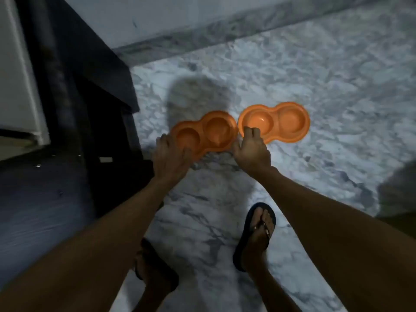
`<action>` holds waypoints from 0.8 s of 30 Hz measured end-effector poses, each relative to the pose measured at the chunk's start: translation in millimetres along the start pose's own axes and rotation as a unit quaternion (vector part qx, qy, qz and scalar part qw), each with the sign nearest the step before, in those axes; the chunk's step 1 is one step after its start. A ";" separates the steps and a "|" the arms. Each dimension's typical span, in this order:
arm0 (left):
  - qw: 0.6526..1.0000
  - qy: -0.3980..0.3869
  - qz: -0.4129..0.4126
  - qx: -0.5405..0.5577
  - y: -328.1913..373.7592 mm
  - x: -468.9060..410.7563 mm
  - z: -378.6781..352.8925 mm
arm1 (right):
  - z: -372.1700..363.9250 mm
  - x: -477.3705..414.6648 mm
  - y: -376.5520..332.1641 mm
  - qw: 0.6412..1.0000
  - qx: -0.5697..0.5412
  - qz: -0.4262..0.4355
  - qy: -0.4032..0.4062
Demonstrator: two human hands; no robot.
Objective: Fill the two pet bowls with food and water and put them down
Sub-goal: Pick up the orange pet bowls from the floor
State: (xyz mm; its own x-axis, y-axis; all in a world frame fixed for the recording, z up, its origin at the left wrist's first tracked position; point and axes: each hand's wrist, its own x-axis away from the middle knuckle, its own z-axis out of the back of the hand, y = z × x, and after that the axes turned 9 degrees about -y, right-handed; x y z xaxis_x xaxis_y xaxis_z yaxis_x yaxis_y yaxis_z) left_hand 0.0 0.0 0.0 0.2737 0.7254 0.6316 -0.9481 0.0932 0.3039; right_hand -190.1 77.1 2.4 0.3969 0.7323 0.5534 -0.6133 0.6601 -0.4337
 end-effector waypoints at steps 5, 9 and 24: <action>0.985 0.023 0.107 0.135 -32.9 -73.4 -74.8 | -75.8 -74.7 39.1 0.982 -0.161 -0.100 -0.023; 0.938 0.038 0.233 0.255 -41.4 -117.2 -104.4 | -111.6 -118.0 46.7 0.934 -0.302 -0.189 -0.009; 0.888 0.083 0.281 0.356 -39.2 -92.3 -84.9 | -92.0 -96.5 33.4 0.901 -0.338 -0.270 0.013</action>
State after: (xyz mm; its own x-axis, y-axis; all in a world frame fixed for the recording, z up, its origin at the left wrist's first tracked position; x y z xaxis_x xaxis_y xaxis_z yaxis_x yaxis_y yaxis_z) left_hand -1.8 -12.7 -130.8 -0.2931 0.6176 0.7298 -0.5694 -0.7260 0.3857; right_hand -186.0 43.9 -130.9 0.5343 0.2708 0.8008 0.2271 0.8665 -0.4445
